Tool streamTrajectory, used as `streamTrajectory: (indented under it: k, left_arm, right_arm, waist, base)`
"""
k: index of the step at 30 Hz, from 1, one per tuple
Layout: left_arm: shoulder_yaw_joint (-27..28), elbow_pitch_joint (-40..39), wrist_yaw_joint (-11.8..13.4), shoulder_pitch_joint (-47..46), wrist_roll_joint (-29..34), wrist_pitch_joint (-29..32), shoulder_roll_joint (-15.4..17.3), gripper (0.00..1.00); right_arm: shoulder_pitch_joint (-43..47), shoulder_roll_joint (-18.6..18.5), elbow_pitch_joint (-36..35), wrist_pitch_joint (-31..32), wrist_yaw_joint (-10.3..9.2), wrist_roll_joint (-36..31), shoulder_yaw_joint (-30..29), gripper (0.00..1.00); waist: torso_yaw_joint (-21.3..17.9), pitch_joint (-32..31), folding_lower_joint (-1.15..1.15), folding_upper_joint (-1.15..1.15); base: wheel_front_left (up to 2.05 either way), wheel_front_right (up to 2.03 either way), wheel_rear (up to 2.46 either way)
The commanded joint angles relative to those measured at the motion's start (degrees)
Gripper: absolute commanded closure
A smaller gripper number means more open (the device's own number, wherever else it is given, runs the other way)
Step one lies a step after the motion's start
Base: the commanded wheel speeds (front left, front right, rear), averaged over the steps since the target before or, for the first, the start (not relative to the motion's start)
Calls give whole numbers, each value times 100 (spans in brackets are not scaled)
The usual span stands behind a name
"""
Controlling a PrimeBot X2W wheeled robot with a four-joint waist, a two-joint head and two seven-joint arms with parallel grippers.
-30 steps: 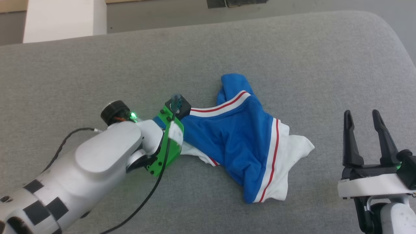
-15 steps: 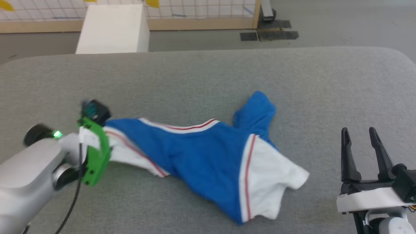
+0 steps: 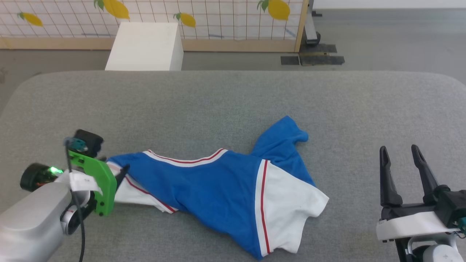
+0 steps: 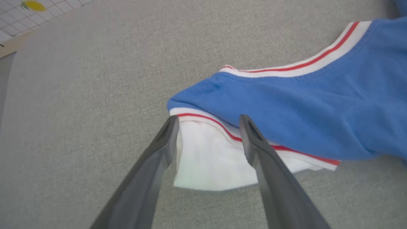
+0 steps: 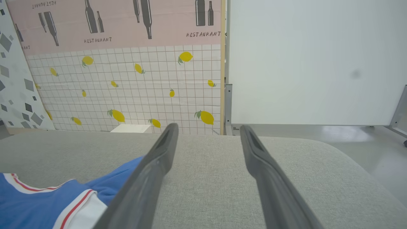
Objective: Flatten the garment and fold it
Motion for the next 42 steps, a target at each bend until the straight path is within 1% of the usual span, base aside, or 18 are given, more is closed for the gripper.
streamTrajectory:
  k: [1,5,8,10,11,14,16,18,19,21,24,26,30,32,34,37,40,42]
  left_arm:
    - [137,-61,165,112,115,-423,-9,0]
    - [584,-381,812,398,261,-1786,45,0]
    - [963,-751,1343,749,410,-2096,80,0]
    - [1489,-1195,1714,1010,659,-2122,39,0]
    - [1869,-1501,1925,1221,881,-2124,-17,0]
    - [2840,-2226,2349,1935,1560,-2126,-220,0]
    - [3432,-2627,2519,2445,2031,-2127,-421,0]
    - [3999,-2956,2613,2917,2471,-2127,-673,0]
    - [4302,-3125,2666,3145,2750,-2127,-826,0]
    - [4726,-3347,2649,3554,3147,-2128,-1122,0]
    - [5267,-3553,2490,4004,3598,-2128,-1618,0]
    - [5591,-3554,2278,4144,3792,-2128,-1888,0]
    - [5949,-3563,1925,4388,4196,-2128,-2427,0]
    - [6085,-3538,1745,4401,4362,-2128,-2636,0]
    - [6192,-3479,1572,4379,4543,-2128,-2799,0]
    - [6318,-3455,1374,4295,4792,-2128,-3035,0]
    - [6432,-3402,1165,4215,5010,-2128,-3260,0]
    - [6493,-3379,1041,4148,5118,-2128,-3409,0]
  right_arm:
    - [-28,0,-62,-28,-9,-119,-20,0]
    - [-292,0,-205,-28,-9,-537,55,0]
    - [-594,-1,-244,-28,-9,-914,181,0]
    - [-807,-119,-227,-28,-9,-1076,328,0]
    - [-912,-245,-176,-28,-9,-1104,446,0]
    - [-1192,-715,75,-28,-9,-1027,897,0]
    - [-1400,-1112,308,82,-9,-867,1312,0]
    - [-1641,-1553,464,461,-9,-512,1861,0]
    - [-1780,-1846,503,728,-9,-234,2273,0]
    - [-2053,-2412,500,1292,-9,305,2962,0]
    - [-2493,-3180,350,2215,-9,1305,4000,0]
    - [-2753,-3514,246,2862,-9,2022,4511,0]
    - [-3265,-4047,95,4137,-9,3071,5434,0]
    - [-3486,-4159,63,4625,-9,3498,5742,0]
    - [-3711,-4182,62,4921,-9,3819,5991,0]
    - [-3944,-4098,220,5194,-9,4249,6266,0]
    - [-4100,-3941,605,5349,-9,4617,6510,0]
    - [-4177,-3886,877,5434,-9,4696,6699,0]
  waist:
    - [53,-133,0,0]
    - [71,-240,0,0]
    - [74,-269,0,0]
    - [88,-269,0,0]
    - [97,-266,0,0]
    - [105,-251,0,0]
    - [109,-241,0,0]
    - [112,-227,0,0]
    - [113,-221,0,0]
    - [119,-192,0,0]
    - [141,-147,0,0]
    - [167,-114,0,0]
    - [255,5,0,0]
    - [310,83,0,0]
    - [365,192,0,0]
    - [443,355,0,0]
    - [513,529,0,0]
    - [581,627,0,0]
  base:
    - [0,0,0]
    - [0,0,0]
    - [0,0,0]
    - [0,0,0]
    - [0,0,0]
    - [0,0,0]
    - [0,0,0]
    - [0,0,0]
    - [0,0,0]
    - [0,0,0]
    - [0,0,0]
    - [0,0,0]
    - [0,0,0]
    - [0,0,0]
    - [0,0,0]
    - [0,0,0]
    - [0,0,0]
    - [0,0,0]
